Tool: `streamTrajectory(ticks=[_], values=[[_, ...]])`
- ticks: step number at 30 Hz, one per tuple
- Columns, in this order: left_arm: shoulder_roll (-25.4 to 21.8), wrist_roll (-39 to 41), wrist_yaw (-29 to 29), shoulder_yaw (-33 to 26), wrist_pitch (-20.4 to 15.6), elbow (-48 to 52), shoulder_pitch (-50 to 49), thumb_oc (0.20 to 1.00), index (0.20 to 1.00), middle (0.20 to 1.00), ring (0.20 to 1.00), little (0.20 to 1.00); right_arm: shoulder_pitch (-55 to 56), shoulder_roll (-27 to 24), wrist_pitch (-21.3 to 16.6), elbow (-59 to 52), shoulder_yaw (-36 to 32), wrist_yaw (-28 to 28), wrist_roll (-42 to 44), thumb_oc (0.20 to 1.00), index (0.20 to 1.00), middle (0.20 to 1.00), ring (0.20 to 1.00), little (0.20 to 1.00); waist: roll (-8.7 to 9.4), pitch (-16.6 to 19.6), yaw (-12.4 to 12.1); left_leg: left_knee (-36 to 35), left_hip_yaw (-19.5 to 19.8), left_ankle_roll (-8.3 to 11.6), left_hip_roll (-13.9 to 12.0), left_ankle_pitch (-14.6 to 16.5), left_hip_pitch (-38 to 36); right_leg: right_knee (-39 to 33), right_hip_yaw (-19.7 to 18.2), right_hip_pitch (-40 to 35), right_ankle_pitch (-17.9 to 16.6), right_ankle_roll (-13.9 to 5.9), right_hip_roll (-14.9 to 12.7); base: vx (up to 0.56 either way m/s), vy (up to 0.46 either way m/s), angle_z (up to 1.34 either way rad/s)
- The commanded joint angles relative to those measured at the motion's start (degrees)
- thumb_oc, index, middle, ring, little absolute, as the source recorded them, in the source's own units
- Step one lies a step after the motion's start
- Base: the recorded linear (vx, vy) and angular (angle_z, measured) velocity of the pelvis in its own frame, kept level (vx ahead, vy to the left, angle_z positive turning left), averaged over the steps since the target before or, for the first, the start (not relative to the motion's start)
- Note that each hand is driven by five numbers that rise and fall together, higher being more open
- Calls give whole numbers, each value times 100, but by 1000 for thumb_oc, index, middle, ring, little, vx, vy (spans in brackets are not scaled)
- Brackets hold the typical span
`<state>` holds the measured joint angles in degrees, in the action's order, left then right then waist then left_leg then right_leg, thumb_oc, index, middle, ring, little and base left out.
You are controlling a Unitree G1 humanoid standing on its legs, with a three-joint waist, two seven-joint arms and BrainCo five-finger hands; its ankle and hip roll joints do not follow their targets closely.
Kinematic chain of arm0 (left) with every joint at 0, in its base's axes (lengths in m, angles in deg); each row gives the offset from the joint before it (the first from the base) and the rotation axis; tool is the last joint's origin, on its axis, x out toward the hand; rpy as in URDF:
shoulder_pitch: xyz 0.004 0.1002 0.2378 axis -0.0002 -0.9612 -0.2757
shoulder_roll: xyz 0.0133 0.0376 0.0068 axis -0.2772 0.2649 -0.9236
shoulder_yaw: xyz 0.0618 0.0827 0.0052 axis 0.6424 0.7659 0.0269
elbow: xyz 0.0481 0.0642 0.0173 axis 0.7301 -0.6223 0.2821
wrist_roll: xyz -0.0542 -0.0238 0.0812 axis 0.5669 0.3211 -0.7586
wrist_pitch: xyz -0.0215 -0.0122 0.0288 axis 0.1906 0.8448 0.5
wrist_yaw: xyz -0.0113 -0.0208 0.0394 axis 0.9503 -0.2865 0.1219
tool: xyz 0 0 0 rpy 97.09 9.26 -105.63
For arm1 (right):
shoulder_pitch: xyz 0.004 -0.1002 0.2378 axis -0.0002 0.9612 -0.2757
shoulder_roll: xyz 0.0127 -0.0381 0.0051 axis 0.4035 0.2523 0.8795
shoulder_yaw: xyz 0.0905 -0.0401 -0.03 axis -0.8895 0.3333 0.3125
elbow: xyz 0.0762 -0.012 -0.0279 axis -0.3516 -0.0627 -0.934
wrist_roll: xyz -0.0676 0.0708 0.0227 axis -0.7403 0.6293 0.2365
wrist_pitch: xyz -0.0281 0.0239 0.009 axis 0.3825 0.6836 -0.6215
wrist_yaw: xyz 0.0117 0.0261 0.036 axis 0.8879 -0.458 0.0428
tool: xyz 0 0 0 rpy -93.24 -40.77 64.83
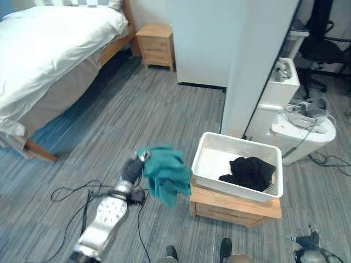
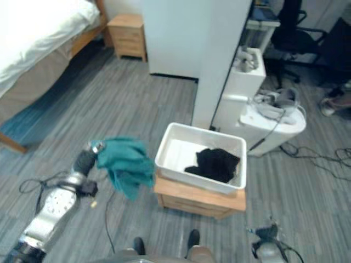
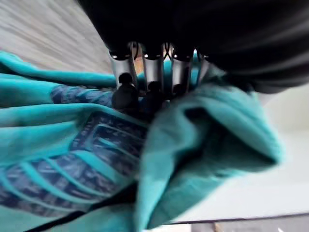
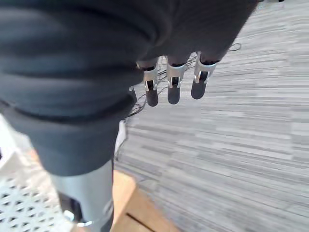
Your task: Tidy up the quilt and then pick up the clothes from the bed and put them into the laundry hamper.
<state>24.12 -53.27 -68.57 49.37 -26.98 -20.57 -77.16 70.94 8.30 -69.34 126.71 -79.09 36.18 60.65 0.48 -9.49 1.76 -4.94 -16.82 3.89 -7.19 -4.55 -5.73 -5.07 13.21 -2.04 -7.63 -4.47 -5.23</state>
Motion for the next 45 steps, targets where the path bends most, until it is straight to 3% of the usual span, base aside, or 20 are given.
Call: streamTrajectory(ticks=[1,5,6,9,11,12,14,17,18,19,21,24,31,34,37,39,40,43,45], values=[[-117,227,192,151,-609,380,1439,200,200,200,200,200,-315,-220,-110,70,-62,524,84,1000,1000,1000,1000,1000,75,138,221,-6,-16,376,-329,412,-237,7,-249,-520,1105,-445,-320,-4,-29,-29],[-137,-315,22,709,-670,332,2387,200,200,200,200,200,-278,-128,-116,94,160,455,-4,1000,1000,1000,1000,1000,86,182,431,-6,-151,384,-349,420,-291,7,-412,-449,1067,-445,-304,8,-19,-25],[50,-1070,-227,1088,-645,59,2924,200,200,200,200,200,-276,-46,-128,89,367,370,-24,1000,1000,1000,1000,1000,90,186,622,-6,-253,380,-349,446,-353,7,-538,-421,1049,-461,-299,20,-8,-37],[441,-2313,-591,1584,-612,-865,3442,200,200,200,200,200,-279,73,-171,168,678,206,-39,1000,1000,1000,1000,1000,74,161,885,-6,-504,366,-334,524,-501,7,-779,-349,1013,-489,-283,42,17,-36],[1106,-3151,-977,2026,-419,-2584,3664,200,200,200,200,200,-288,216,-224,389,872,48,118,1000,1000,1000,1000,1000,66,143,1192,-6,-786,337,-291,588,-596,7,-1110,-194,934,-524,-260,42,29,-51],[1118,-3158,-991,2036,-435,-2613,3681,200,200,200,200,200,-292,215,-226,391,868,48,119,1000,1000,1000,1000,1000,62,153,1172,-6,-803,339,-296,568,-575,7,-1128,-164,913,-515,-252,24,1,-63],[1529,-3473,-1286,2191,-303,-3748,3760,200,200,200,200,200,-297,265,-253,564,988,-67,224,1000,1000,1000,1000,1000,76,133,1375,-6,-952,323,-245,610,-608,7,-1288,-62,844,-548,-250,9,-1,-71],[2089,-4109,-1904,2160,209,-5963,4114,200,200,200,200,200,-287,260,-293,849,1099,-312,443,1000,1000,1000,1000,1000,68,41,1645,-6,-1160,323,-181,593,-425,7,-1439,295,707,-583,-295,-57,4,-65],[2099,-4110,-1911,2162,201,-5980,4124,918,918,918,918,918,-290,257,-294,851,1095,-313,444,1000,1000,1000,1000,1000,63,44,1642,-6,-1161,322,-181,592,-419,7,-1440,301,706,-583,-295,-62,-8,-46],[2156,-4255,-2026,2162,272,-6379,4243,1000,1000,1000,1000,1000,-301,281,-314,996,1109,-482,613,1000,1000,1000,1000,1000,61,48,1652,-6,-1171,328,-172,581,-338,7,-1420,392,679,-595,-310,-36,-41,-27],[2141,-4387,-2090,2114,357,-6760,4373,1000,1000,1000,1000,1000,-224,319,-301,1208,1215,-824,774,1000,1000,1000,1000,1000,62,26,1633,-6,-1145,337,-175,543,-205,7,-1361,489,659,-607,-333,-41,-52,-4],[1943,-4105,-1971,1938,190,-6632,4276,1000,1000,1000,1000,1000,-10,393,-340,1259,1353,-1104,843,1000,1000,1000,1000,1000,67,22,1545,-6,-1122,354,-194,506,-161,7,-1286,479,676,-613,-348,-5,-32,6],[1409,-1613,-1445,586,-437,-4819,2920,1000,1000,1000,1000,1000,154,630,-260,1030,1568,-1696,880,1000,1000,1000,1000,1000,94,37,1048,-6,-813,373,-240,472,-288,7,-1004,83,776,-534,-357,11,-28,22],[1313,-1173,-1422,263,-523,-4597,2516,1000,1000,1000,1000,1000,23,664,-246,871,1678,-1711,751,1000,1000,1000,1000,1000,91,65,909,-6,-729,373,-240,452,-308,7,-956,9,783,-511,-349,-13,5,26],[1410,-538,-1090,-121,-407,-5306,1706,1000,1000,1000,1000,1000,-337,717,-217,615,2004,-1746,340,1000,1000,1000,1000,1000,85,134,660,-6,-597,347,-244,487,-413,7,-848,-176,840,-482,-335,1,35,25],[1491,-472,-999,-164,-348,-5595,1526,1000,1000,1000,1000,1000,-423,744,-210,538,2056,-1741,295,1000,1000,1000,1000,1000,77,146,620,-6,-571,337,-244,494,-431,7,-821,-215,851,-474,-332,7,33,18],[1679,-533,-830,-244,-195,-6522,1224,1000,1000,1000,1000,1000,-651,828,-229,403,2148,-1697,247,1000,1000,1000,1000,1000,69,183,529,-6,-523,327,-248,490,-429,7,-777,-246,859,-456,-326,-3,62,22],[1886,-1621,-979,-237,146,-8306,948,1000,1000,1000,1000,1000,-943,1136,-181,540,2319,-1578,185,1000,1000,1000,1000,1000,89,235,407,-6,-482,317,-253,500,-438,7,-736,-301,899,-442,-323,21,55,13],[2012,-1849,-1040,-408,429,-9079,734,1000,1000,1000,1000,1000,-1056,1360,-119,600,2493,-1468,70,1000,1000,1000,1000,1000,117,271,324,-6,-464,315,-258,511,-463,7,-701,-351,927,-430,-318,46,29,9]])
